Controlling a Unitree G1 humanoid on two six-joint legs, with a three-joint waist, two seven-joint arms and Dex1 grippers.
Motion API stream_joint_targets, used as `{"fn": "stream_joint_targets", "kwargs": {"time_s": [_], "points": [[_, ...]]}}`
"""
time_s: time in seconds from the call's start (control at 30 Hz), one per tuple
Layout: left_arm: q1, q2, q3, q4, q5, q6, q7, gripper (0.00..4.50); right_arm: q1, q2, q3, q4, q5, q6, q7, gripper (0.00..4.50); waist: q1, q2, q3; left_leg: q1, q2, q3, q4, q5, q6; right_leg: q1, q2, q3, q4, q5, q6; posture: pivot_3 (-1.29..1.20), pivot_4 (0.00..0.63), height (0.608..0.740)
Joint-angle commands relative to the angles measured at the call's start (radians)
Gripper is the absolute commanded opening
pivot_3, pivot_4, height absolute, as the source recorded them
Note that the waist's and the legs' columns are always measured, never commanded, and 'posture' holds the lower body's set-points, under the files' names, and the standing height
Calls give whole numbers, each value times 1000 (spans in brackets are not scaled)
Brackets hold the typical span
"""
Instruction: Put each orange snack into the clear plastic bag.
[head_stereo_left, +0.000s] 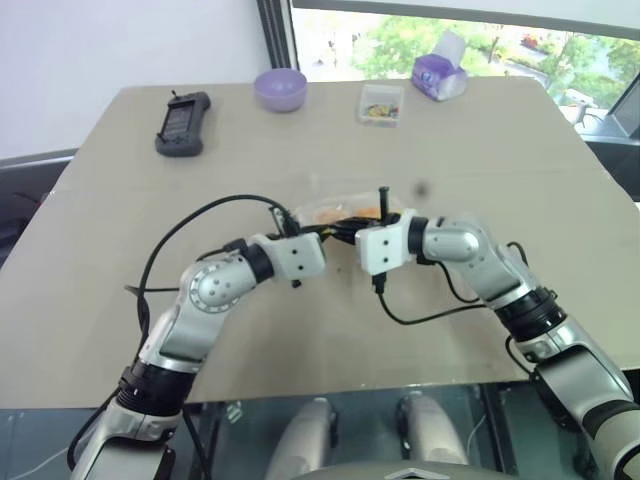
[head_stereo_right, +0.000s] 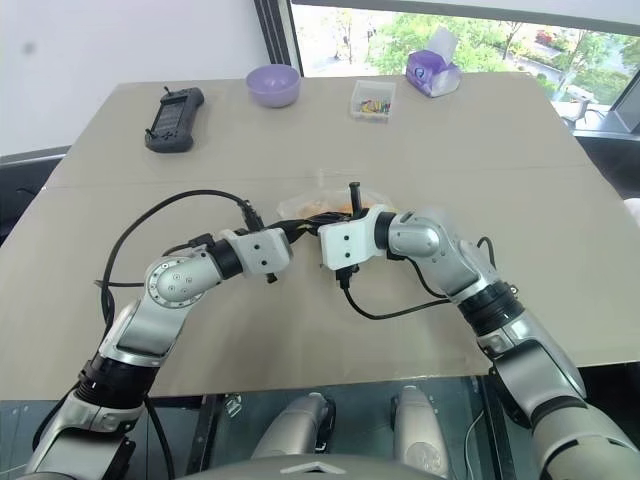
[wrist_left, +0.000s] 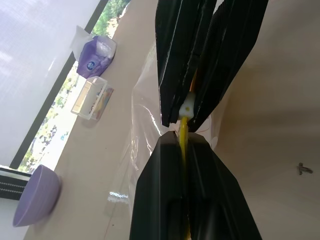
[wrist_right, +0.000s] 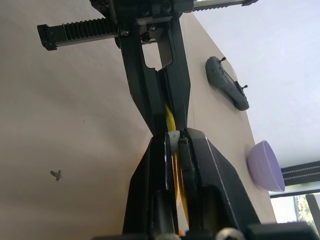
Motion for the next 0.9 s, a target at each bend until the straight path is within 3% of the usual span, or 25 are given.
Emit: {"fn": "stream_joint_targets", "kwargs": {"time_s": [0.03,0.9], "points": [[-5,8,23,-42,-22,-5,3,0,-22,-4,-28,-26,9,-10,-13,67,0,0,0,0,0,0,0,0,0,0,0,0,0,0,0,0,150,740],[99,131,109,38,-101,-94,12,0,98,-269,-174,22,32,119,-96,67,1,0,0,0,0,0,-1,-1,2,0,0,0,-1,0,0,0,150,740]]}}
